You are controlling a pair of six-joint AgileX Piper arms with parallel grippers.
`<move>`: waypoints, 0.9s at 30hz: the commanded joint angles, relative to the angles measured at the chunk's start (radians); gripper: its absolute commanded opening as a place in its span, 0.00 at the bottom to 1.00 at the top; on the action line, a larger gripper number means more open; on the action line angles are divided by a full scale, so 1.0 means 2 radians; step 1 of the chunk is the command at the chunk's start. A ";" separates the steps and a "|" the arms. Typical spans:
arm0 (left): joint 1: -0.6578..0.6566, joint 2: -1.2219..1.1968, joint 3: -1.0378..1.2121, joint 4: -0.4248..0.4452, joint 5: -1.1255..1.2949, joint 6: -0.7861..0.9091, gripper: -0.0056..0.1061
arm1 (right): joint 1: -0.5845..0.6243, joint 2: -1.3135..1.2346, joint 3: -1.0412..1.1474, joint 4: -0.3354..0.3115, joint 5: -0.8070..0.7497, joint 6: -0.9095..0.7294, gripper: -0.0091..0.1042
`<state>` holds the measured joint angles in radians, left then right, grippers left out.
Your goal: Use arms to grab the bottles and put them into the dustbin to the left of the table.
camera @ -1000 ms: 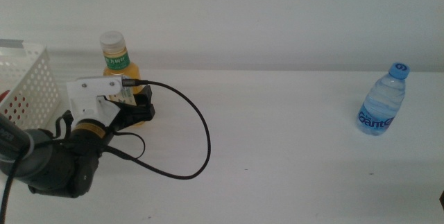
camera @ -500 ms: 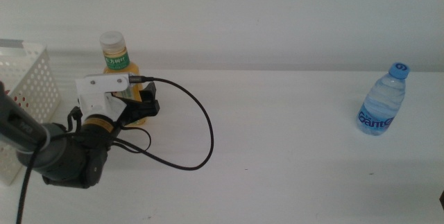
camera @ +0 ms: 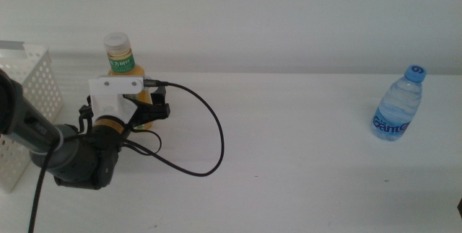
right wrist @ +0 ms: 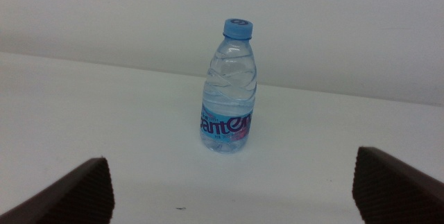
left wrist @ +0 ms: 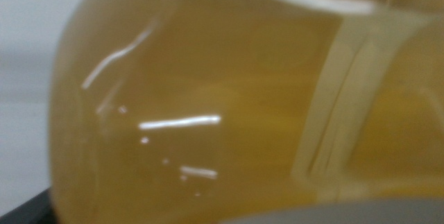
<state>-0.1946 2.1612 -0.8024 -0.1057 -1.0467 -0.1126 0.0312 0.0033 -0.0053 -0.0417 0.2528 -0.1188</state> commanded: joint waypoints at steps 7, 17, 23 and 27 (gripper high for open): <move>-0.003 0.001 -0.003 -0.004 -0.022 0.019 0.89 | -0.002 -0.020 0.021 -0.002 -0.006 -0.005 0.89; -0.003 0.001 -0.003 -0.019 -0.028 0.032 0.89 | -0.002 -0.020 0.021 -0.002 -0.006 -0.005 0.89; -0.003 0.014 -0.013 -0.042 -0.030 0.031 0.77 | -0.002 -0.020 0.021 -0.002 -0.006 -0.005 0.89; -0.003 0.022 -0.022 -0.038 -0.032 0.031 0.52 | -0.002 -0.020 0.021 -0.002 -0.006 -0.005 0.89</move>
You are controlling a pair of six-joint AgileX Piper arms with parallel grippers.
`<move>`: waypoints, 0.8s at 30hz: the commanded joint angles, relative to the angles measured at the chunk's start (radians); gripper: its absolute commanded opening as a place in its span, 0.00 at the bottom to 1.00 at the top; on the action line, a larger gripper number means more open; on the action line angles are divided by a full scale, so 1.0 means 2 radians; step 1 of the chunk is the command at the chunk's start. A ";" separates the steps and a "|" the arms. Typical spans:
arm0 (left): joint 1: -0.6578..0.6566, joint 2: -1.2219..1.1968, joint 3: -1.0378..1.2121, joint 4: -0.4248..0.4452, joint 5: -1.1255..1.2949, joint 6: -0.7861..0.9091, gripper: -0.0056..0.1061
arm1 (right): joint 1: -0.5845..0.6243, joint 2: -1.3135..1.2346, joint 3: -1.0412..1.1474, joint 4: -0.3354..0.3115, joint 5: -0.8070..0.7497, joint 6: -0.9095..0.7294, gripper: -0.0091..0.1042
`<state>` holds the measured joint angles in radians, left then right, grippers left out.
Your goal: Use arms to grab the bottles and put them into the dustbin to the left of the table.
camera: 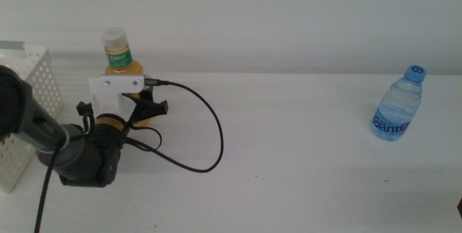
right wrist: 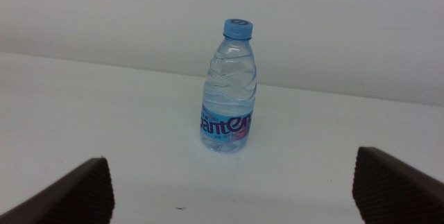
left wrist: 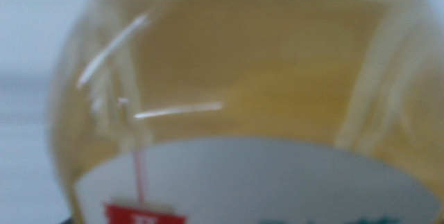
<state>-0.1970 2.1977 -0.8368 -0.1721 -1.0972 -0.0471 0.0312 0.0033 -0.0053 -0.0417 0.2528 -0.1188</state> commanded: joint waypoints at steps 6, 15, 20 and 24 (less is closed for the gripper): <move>-0.001 0.003 -0.004 -0.002 -0.027 0.008 0.03 | -0.002 -0.020 0.021 -0.002 -0.006 -0.005 0.89; -0.001 -0.067 0.063 -0.007 -0.026 0.032 0.03 | -0.002 -0.020 0.021 -0.002 -0.006 -0.005 0.89; -0.001 -0.150 0.145 -0.015 -0.020 0.051 0.03 | -0.002 -0.020 0.021 -0.002 -0.006 -0.005 0.89; -0.001 -0.230 0.193 -0.015 0.039 0.053 0.03 | -0.002 -0.020 0.021 -0.002 -0.006 -0.005 0.89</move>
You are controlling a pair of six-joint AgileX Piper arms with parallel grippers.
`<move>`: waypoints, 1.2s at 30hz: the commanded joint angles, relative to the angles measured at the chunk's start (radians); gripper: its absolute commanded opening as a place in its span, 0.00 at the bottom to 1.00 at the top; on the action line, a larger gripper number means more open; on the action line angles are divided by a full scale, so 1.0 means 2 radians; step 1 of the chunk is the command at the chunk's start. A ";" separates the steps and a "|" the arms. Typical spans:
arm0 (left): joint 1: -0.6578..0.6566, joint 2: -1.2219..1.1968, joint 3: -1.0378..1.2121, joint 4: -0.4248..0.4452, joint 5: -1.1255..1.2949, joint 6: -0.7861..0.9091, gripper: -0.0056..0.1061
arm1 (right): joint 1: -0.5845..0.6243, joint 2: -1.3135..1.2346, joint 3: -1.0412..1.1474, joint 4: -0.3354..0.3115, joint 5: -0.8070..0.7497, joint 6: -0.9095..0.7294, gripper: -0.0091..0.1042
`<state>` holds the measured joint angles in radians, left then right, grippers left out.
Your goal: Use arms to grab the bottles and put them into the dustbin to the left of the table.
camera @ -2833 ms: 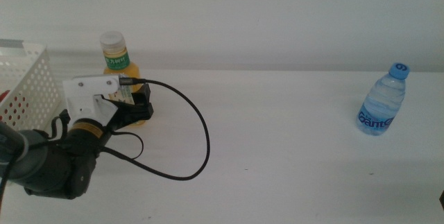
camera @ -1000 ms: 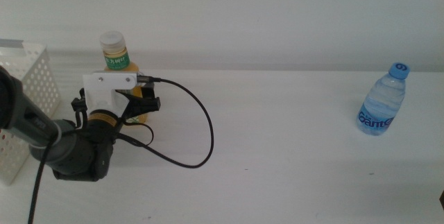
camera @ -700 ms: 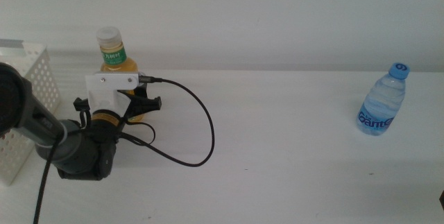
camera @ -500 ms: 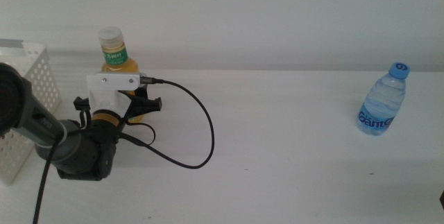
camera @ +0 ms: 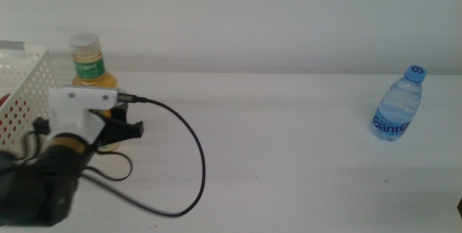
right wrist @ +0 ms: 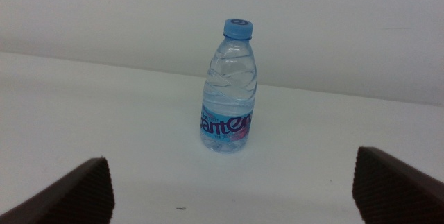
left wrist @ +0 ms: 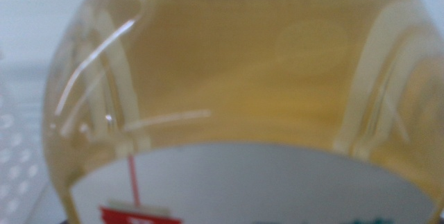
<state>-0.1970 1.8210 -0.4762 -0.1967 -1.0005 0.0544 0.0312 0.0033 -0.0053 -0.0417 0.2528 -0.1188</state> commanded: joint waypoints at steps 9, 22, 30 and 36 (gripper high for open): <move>-0.001 -0.261 0.035 -0.033 0.223 0.067 0.03 | -0.002 -0.020 0.021 -0.002 -0.006 -0.005 0.89; 0.066 -0.352 -0.139 0.002 0.747 0.081 0.03 | -0.002 -0.020 0.021 -0.002 -0.006 -0.005 0.89; 0.178 -0.258 -0.312 -0.032 0.968 0.234 0.03 | -0.002 -0.020 0.021 -0.002 -0.006 -0.005 0.89; 0.263 -0.137 -0.455 -0.050 1.073 0.300 0.03 | -0.002 -0.020 0.021 -0.002 -0.006 -0.005 0.89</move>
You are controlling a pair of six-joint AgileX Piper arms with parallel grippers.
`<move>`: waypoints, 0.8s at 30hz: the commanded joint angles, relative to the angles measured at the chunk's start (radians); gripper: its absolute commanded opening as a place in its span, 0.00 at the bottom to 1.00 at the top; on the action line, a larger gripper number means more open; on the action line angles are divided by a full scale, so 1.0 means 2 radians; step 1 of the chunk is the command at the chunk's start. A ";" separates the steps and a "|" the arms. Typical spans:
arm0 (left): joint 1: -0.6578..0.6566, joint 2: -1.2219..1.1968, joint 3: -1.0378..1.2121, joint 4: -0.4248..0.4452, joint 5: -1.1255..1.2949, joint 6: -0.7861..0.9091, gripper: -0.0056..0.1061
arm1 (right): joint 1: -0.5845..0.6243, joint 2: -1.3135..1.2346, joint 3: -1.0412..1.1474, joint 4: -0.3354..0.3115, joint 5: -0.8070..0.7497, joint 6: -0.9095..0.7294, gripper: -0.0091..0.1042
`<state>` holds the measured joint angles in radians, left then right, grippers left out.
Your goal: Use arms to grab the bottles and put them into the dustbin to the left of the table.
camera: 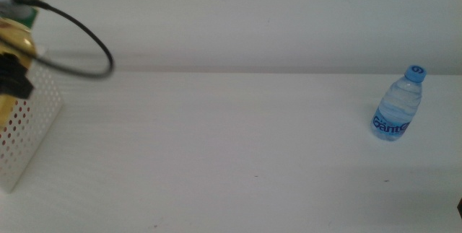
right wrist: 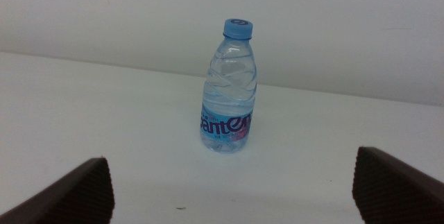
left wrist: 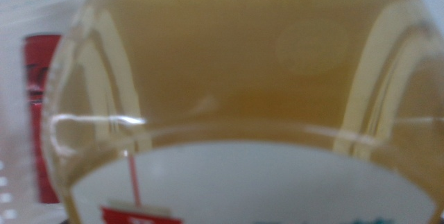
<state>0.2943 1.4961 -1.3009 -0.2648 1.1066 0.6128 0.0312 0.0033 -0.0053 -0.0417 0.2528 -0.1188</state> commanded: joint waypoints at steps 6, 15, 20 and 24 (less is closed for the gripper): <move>0.056 0.128 -0.173 0.031 0.104 0.062 0.03 | -0.002 -0.020 0.021 -0.002 -0.006 -0.005 0.89; 0.108 0.179 -0.195 0.027 0.102 0.073 0.03 | -0.002 -0.020 0.021 -0.002 -0.006 -0.005 0.89; 0.113 0.189 -0.195 0.035 0.097 0.069 0.03 | -0.002 -0.020 0.021 -0.002 -0.006 -0.005 0.89; 0.113 0.201 -0.194 0.044 0.090 0.069 0.03 | -0.002 -0.020 0.021 -0.002 -0.006 -0.005 0.89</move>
<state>0.5171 1.8985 -1.6719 -0.1703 1.2334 0.7524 0.0312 0.0033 -0.0053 -0.0417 0.2528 -0.1188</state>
